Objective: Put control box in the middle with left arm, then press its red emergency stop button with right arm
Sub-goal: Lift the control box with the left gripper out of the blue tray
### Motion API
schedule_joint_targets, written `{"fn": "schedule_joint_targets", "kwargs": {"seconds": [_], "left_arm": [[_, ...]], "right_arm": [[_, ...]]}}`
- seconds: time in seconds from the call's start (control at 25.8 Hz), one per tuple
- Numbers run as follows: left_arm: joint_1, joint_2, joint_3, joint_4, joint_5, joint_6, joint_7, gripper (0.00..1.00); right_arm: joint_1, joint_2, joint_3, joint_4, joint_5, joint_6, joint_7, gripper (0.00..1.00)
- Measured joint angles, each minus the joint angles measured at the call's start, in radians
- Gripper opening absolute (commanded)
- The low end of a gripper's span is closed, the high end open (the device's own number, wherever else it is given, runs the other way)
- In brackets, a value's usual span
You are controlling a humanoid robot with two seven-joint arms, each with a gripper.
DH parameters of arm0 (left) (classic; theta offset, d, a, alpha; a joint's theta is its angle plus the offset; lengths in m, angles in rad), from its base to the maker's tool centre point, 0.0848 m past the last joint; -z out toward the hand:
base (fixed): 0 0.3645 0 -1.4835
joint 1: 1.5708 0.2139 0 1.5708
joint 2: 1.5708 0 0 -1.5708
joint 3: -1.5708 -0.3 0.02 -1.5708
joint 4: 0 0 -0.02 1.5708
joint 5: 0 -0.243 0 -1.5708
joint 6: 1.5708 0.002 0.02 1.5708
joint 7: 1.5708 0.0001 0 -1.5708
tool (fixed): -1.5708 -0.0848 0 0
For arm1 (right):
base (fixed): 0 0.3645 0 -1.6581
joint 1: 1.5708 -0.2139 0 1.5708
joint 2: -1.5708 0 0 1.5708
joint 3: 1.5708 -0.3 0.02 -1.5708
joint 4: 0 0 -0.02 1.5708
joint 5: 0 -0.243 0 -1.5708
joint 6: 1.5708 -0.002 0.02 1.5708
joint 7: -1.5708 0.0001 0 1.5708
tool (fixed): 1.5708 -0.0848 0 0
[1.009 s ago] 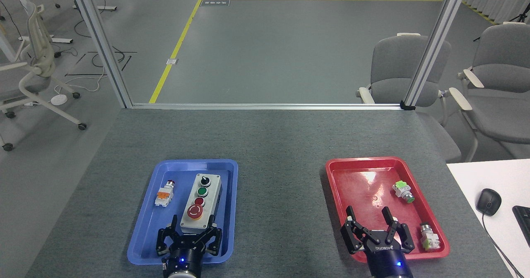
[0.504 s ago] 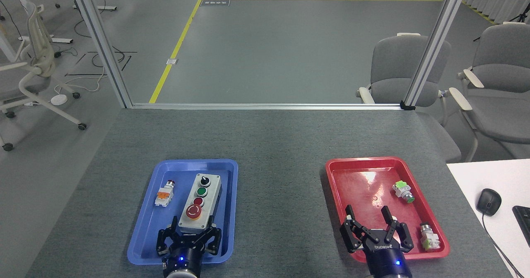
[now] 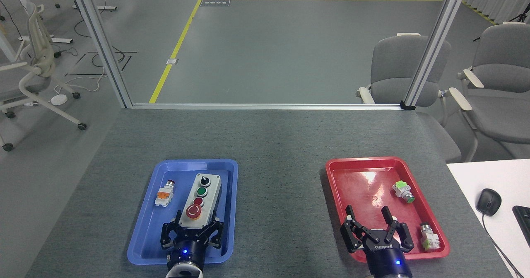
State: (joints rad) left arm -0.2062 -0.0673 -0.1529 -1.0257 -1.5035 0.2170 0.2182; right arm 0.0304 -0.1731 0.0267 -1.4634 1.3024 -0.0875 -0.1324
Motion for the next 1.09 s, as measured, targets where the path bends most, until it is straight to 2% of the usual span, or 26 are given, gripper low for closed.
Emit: {"fn": "schedule_joint_targets", "kwargs": {"seconds": [0.16,0.31,0.35,0.47,0.5,0.54,0.81,0.97,1.09], "left_arm": [[-0.006,0.0,0.0,0.016,0.018,-0.02,0.0,0.92],[-0.02,0.004,0.0,0.054,0.026,-0.03,-0.001,0.75],[-0.023,0.006,-0.001,0.062,0.027,-0.032,-0.002,0.66],[-0.031,0.009,-0.001,0.074,0.027,-0.048,-0.001,0.18],[-0.033,0.01,0.0,0.076,0.027,-0.056,-0.001,0.05],[-0.034,0.012,0.0,0.076,0.028,-0.063,-0.001,0.0],[-0.056,0.025,0.002,0.051,0.043,-0.097,-0.011,0.0],[-0.057,0.081,0.003,-0.043,0.099,-0.097,-0.012,0.0],[-0.05,0.098,-0.003,-0.106,0.114,-0.1,-0.024,0.0]], "right_arm": [[0.0,0.0,-0.003,0.0,0.0,-0.002,0.0,0.98],[0.0,0.0,-0.005,0.0,-0.001,-0.003,0.001,0.98],[0.0,0.0,-0.006,0.0,-0.001,-0.004,0.001,0.98],[0.001,0.001,-0.006,0.0,-0.001,-0.007,0.001,0.98],[0.001,0.001,-0.007,0.0,-0.002,-0.007,0.001,0.98],[0.001,0.001,-0.007,0.0,-0.002,-0.007,0.001,0.98],[0.002,0.001,-0.008,0.0,-0.002,-0.007,0.001,0.98],[0.002,0.001,-0.008,0.0,-0.002,-0.005,0.002,0.98],[0.002,0.001,-0.009,0.0,-0.002,-0.005,0.004,0.98]]}}
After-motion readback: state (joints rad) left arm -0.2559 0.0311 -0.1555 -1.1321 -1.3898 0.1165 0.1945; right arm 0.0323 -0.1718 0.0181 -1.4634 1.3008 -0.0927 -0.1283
